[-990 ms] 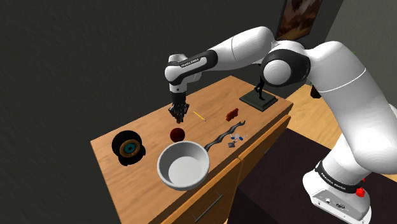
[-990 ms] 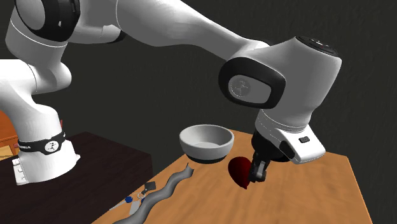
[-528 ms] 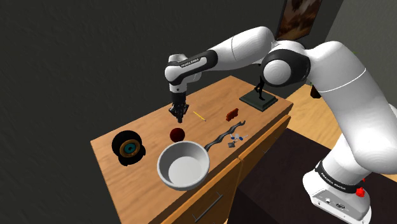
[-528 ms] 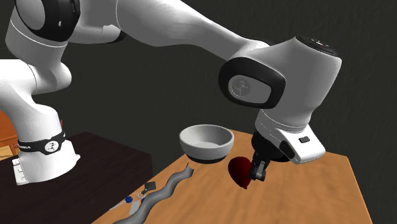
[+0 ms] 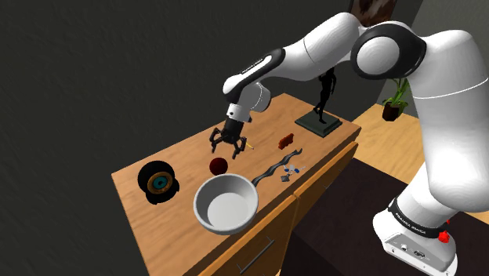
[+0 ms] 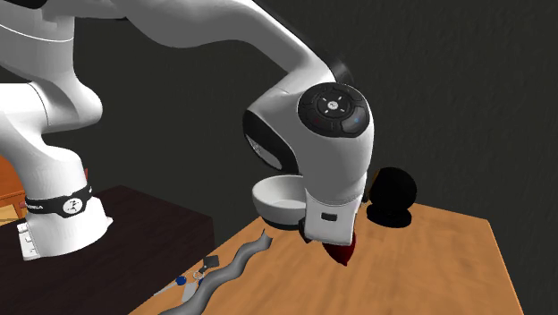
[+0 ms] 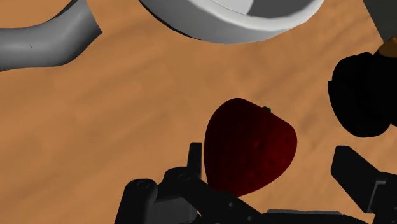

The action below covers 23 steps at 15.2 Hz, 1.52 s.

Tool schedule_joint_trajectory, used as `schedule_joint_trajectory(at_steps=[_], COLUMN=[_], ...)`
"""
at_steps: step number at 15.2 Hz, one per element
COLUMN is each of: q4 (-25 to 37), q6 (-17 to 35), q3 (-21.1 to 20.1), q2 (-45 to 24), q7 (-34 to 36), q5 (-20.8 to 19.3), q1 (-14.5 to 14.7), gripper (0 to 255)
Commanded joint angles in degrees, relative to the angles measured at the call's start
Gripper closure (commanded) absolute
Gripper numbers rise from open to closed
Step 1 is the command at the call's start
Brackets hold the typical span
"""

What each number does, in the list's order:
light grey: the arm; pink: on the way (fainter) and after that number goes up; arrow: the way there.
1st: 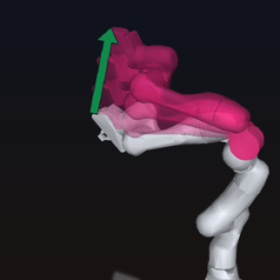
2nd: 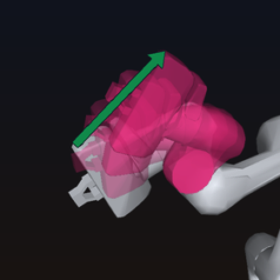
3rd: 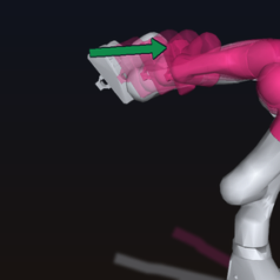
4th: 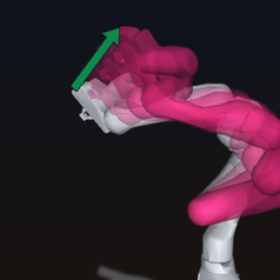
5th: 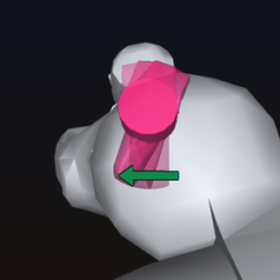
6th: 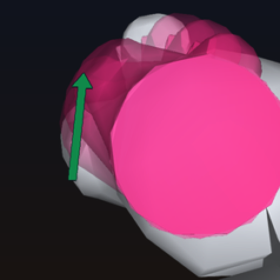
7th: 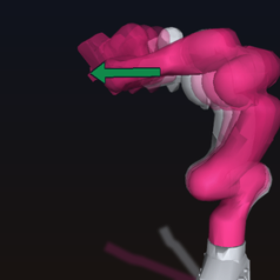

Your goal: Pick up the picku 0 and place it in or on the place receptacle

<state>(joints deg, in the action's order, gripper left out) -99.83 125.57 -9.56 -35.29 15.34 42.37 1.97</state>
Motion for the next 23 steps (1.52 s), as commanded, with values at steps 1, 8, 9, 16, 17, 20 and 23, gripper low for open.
schedule_joint_trajectory(at_steps=[1, 8, 9, 16, 17, 20, 23], q4=[-1.83, -1.46, -1.46, -1.46, -1.46, -1.48, -1.5], q6=[2.09, 4.38, 4.38, 4.37, 4.35, 4.35, 4.34], q3=[-0.59, -1.23, -1.23, -1.23, -1.22, -1.22, -1.22], q2=[0.16, -1.96, -1.96, -1.96, -1.94, -1.92, -1.91], q7=[0.53, 0.16, 0.16, 0.16, 0.16, 0.17, 0.15], q5=[2.32, 3.07, 3.07, 3.07, 3.06, 3.07, 3.07], q1=[0.05, 1.12, 1.12, 1.12, 1.1, 1.1, 1.09], gripper=[0, 0, 0, 255, 255, 255, 255])
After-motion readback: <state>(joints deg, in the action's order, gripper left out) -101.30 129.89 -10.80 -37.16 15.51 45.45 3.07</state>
